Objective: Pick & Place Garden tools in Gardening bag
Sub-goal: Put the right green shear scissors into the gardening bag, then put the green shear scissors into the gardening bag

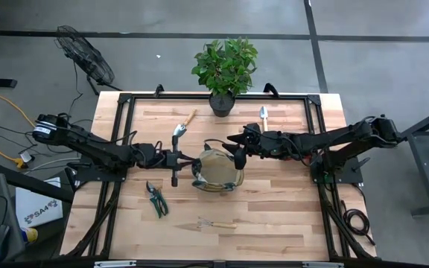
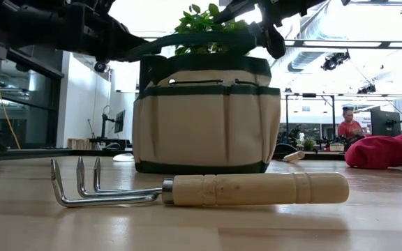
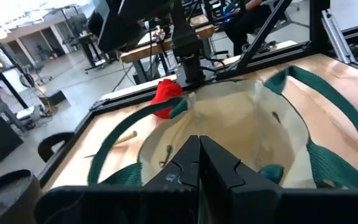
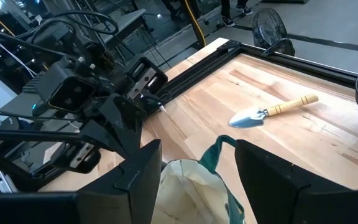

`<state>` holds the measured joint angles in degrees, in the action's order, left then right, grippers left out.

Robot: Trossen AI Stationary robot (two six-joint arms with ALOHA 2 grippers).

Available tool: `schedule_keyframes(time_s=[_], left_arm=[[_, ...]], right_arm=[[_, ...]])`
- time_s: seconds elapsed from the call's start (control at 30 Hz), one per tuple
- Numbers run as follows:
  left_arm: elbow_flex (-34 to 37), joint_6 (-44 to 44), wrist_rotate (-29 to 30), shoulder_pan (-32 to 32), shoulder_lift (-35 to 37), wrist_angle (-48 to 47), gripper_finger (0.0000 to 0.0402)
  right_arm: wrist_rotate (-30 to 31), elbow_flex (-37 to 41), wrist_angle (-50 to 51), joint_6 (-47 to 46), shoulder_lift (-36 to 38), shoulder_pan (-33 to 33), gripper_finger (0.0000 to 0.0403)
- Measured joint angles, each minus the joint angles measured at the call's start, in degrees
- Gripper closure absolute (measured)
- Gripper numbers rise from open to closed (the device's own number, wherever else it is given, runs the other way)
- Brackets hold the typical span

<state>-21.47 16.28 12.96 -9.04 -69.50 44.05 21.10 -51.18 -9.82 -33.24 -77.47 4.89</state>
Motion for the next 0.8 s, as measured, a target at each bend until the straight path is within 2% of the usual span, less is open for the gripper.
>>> schedule_keyframes(time_s=[0.23,0.33,0.53,0.67,0.8], left_arm=[[0.04,0.39,-0.61,0.00,2.78,1.55,0.0401],[0.02,0.37,-0.65,0.00,5.83,-2.64,0.0401],[0.02,-3.29,-1.40,0.00,15.61,-23.22,0.0401],[0.02,-3.68,-7.08,0.00,23.33,-38.46,0.0401],[0.02,-3.02,-16.13,0.00,28.66,-49.39,0.0401]], right_arm=[[-0.02,0.00,0.10,-0.02,0.00,0.00,0.0205],[-0.06,0.00,0.20,-0.02,0.00,0.00,0.0205],[-0.22,0.00,0.45,0.02,0.00,0.44,0.0205],[-0.22,0.00,0.71,0.01,0.00,0.76,0.0205],[-0.22,0.00,0.72,0.02,0.00,0.76,0.0205]])
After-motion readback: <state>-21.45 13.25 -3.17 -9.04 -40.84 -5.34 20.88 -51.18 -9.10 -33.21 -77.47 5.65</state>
